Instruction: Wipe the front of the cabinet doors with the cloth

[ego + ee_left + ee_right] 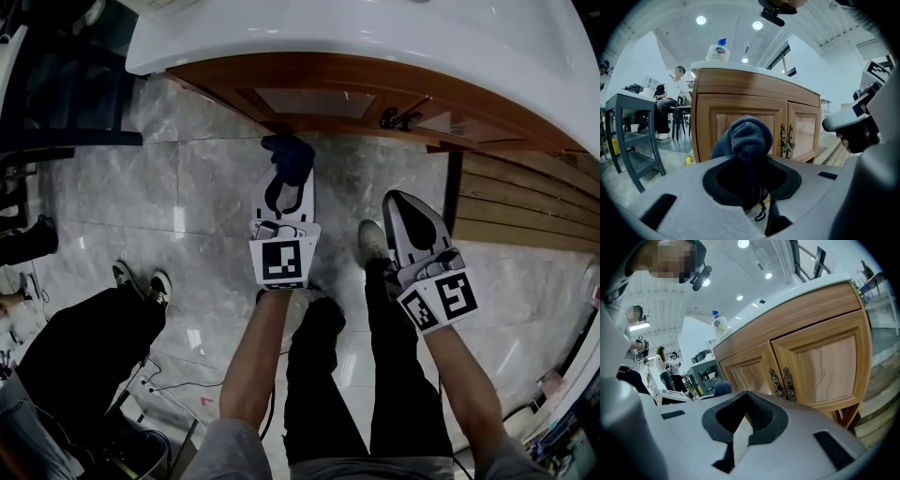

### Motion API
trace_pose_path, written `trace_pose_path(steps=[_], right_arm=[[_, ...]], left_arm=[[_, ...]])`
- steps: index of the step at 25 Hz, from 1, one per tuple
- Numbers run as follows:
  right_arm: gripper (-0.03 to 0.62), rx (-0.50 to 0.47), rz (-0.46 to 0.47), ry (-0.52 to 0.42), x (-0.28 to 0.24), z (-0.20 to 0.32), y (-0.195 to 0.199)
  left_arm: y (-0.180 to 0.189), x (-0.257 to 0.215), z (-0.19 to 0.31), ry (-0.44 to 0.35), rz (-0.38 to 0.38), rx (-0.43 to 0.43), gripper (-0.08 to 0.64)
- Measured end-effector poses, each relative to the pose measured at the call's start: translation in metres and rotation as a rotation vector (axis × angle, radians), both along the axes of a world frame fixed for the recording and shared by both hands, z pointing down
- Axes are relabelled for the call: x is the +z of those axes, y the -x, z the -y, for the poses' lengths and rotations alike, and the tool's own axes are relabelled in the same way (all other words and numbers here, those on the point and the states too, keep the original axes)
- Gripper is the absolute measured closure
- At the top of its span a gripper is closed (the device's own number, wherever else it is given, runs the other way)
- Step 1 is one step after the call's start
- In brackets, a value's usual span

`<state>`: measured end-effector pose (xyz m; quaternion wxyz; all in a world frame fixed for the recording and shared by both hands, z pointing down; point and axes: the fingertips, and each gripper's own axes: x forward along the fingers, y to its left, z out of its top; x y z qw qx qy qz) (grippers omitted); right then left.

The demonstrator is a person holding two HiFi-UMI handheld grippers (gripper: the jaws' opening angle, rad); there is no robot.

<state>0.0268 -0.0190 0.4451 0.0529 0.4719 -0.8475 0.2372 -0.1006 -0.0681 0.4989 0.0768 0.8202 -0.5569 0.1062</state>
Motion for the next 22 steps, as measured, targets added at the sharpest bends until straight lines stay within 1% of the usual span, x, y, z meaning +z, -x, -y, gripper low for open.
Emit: trace_pose_path(steps=[7,11,15,22], right_arm=[[0.583,0.002,-0.009,0.0,0.023,0.006,0.009],[0.583,0.008,-0.018,0.0,0.034,0.009,0.011],[0.583,0.012,-0.029,-0.007,0.045,0.012,0.012],[0.583,0.02,-0.038,-0.014,0.063,0.016,0.015]], left_arm=[[0.018,0.024,0.01,-0.008,0.004,-0.02,0.463],[0.031,0.041,0.018,-0.001,0.02,-0.042,0.463],[0.044,0.058,0.027,-0.015,0.038,-0.047,0.463],[0.055,0.082,0.04,-0.02,0.059,-0.051,0.463]])
